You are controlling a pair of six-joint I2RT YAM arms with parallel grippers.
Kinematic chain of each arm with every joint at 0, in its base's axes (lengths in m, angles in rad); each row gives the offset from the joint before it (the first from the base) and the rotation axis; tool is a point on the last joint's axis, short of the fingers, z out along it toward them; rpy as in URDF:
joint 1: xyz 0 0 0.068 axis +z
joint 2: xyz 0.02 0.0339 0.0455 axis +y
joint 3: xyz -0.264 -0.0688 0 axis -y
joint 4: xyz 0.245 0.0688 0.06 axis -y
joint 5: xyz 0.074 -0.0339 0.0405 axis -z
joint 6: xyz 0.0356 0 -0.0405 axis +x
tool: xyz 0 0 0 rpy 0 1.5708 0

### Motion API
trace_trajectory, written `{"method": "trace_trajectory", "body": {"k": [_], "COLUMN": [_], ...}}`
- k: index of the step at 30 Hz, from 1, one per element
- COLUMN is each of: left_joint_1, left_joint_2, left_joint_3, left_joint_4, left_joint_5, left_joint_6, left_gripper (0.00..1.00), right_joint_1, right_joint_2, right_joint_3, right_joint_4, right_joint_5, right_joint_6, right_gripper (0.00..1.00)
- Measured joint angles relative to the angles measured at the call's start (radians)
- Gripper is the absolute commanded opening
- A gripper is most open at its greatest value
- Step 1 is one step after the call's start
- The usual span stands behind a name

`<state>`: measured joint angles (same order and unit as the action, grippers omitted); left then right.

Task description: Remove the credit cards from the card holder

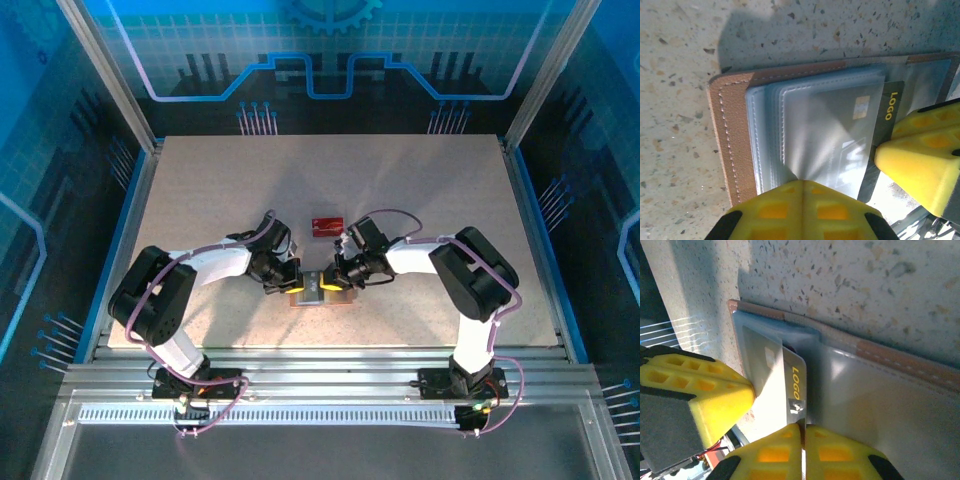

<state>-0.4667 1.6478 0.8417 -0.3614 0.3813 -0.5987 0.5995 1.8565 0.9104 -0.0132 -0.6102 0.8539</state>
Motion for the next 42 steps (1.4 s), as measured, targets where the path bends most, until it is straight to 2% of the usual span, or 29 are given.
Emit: {"method": "trace_trajectory", "body": {"k": [25, 37, 42], "left_joint_1": [0.000, 0.000, 0.000], "left_joint_2": [-0.003, -0.007, -0.007], "left_joint_3": [-0.007, -0.014, -0.014], "left_joint_4": [0.011, 0.023, 0.023], "left_joint_5": [0.002, 0.004, 0.004], "left_joint_6": [-0.002, -0.004, -0.004], "left_gripper": [0.04, 0.05, 0.05], "right_joint_1": [-0.031, -0.031, -0.031], "right_joint_2": [-0.086, -0.097, -0.097], "right_joint_3": [0.077, 0.085, 0.085], "right_joint_4": [-0.340, -0.382, -0.371], "right_joint_5": [0.145, 0.177, 0.168], "right_joint_6": [-0.183, -0.200, -0.185], "right_gripper": [0.03, 0.04, 0.10]}}
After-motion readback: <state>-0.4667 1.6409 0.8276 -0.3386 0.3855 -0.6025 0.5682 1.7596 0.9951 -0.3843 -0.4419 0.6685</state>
